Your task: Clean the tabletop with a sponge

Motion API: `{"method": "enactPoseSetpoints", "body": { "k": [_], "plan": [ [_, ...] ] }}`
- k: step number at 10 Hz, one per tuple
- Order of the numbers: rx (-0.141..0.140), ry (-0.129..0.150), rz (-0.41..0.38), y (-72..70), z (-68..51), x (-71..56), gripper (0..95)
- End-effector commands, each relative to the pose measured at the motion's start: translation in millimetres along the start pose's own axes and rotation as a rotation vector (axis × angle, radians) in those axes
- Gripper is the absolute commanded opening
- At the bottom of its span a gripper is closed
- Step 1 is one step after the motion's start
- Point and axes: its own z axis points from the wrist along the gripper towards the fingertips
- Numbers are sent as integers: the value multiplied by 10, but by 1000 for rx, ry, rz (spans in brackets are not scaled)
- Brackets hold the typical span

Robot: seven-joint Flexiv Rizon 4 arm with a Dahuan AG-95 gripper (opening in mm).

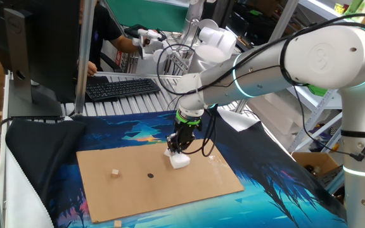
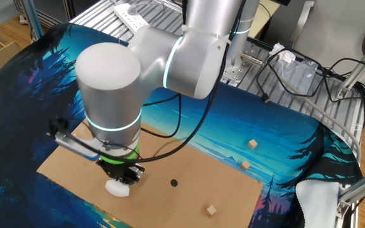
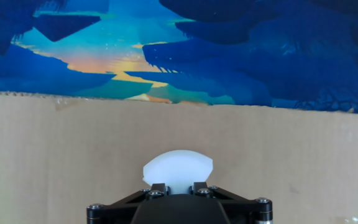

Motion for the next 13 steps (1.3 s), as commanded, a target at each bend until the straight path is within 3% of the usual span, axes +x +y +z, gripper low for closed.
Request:
{"method": "enactPoseSetpoints", "body": {
  "k": [1, 3, 5, 10, 13],
  "plan": [
    [1, 8, 8, 77, 4, 4, 0],
    [-11, 21, 24, 136, -67, -15, 0],
    [-25, 19, 52, 260, -31, -9, 0],
    [-26, 36, 123, 637, -113, 15, 0],
    [-36, 29, 149, 766, -43, 53, 0]
  ]
}}
